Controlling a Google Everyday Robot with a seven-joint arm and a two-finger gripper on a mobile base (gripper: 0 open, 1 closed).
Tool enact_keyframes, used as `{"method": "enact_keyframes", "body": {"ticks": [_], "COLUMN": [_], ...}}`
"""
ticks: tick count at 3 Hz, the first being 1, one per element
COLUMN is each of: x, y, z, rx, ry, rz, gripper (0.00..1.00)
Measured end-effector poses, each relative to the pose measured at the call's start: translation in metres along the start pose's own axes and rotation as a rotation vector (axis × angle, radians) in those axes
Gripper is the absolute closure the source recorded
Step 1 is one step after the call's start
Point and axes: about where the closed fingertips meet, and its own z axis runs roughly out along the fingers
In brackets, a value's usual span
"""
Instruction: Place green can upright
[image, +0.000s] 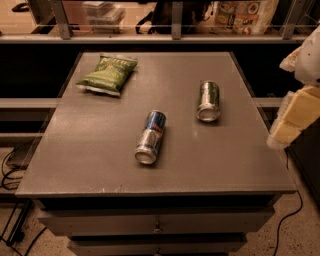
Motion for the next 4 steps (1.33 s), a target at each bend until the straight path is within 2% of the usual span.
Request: {"method": "enact_keyframes", "body": {"ticks": [1,2,3,4], "x": [-0.009,-0.018,-0.03,-0.03], "y": [-0.02,-0.043,-0.063,-0.063], "z": [0.016,0.039,0.061,0.061], "rx": [0.002,-0.012,-0.025,-0.028], "ry": [-0.058,-0.09,-0.091,-0.091], "rz": [0.165,0.33,0.49,0.488], "gripper": [0.0,0.0,0.0,0.0]}}
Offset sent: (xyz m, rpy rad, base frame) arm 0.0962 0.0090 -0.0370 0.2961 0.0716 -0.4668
